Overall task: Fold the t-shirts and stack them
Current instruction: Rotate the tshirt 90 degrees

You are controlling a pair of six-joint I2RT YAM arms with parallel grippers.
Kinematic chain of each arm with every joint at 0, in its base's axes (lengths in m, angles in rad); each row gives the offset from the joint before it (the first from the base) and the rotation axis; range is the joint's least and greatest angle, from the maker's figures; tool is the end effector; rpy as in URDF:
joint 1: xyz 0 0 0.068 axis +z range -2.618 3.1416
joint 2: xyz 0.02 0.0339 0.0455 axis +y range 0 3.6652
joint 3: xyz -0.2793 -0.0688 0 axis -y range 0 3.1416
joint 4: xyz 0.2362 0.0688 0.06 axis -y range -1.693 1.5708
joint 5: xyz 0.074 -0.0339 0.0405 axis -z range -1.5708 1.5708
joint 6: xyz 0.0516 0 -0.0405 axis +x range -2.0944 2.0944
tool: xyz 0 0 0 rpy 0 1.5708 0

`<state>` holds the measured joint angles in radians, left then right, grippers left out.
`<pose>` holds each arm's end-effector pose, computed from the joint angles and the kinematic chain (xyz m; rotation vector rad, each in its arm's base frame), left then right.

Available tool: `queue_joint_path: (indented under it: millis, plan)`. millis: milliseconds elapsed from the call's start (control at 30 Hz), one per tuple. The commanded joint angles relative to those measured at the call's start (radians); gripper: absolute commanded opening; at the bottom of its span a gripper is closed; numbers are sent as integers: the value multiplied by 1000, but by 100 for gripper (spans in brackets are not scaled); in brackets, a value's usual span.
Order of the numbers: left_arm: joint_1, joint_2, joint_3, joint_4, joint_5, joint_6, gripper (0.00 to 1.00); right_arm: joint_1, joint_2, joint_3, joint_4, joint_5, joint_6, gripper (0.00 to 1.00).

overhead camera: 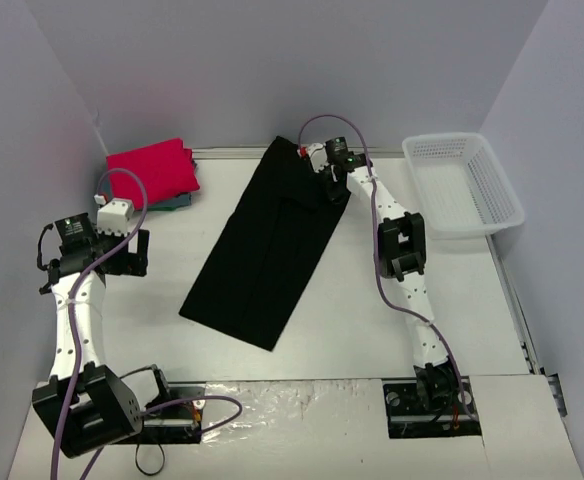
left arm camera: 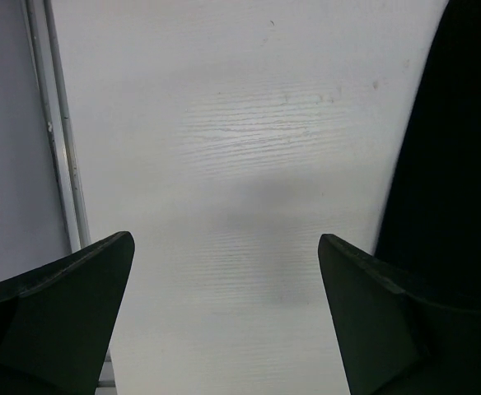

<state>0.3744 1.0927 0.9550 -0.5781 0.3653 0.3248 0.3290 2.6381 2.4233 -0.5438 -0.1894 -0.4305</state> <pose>0.2170 0.0655 0.3083 0.1319 2.2269 -0.0389 0.5634 0.2026 0.1708 -0.9466 2.1165 0.1692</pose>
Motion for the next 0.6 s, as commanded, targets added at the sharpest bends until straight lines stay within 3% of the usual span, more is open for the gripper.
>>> queue_joint_path:
  millis: [0,300,567]
  plan:
    - [6,33,30,0,9,-6,94,-21,141,132,5,108,-48,0]
    - [4,75,36,-25,20,0,94,-13,195,117,267,367,-134,8]
    - [6,98,47,-35,63,-3,94,-16,214,83,439,490,-189,3]
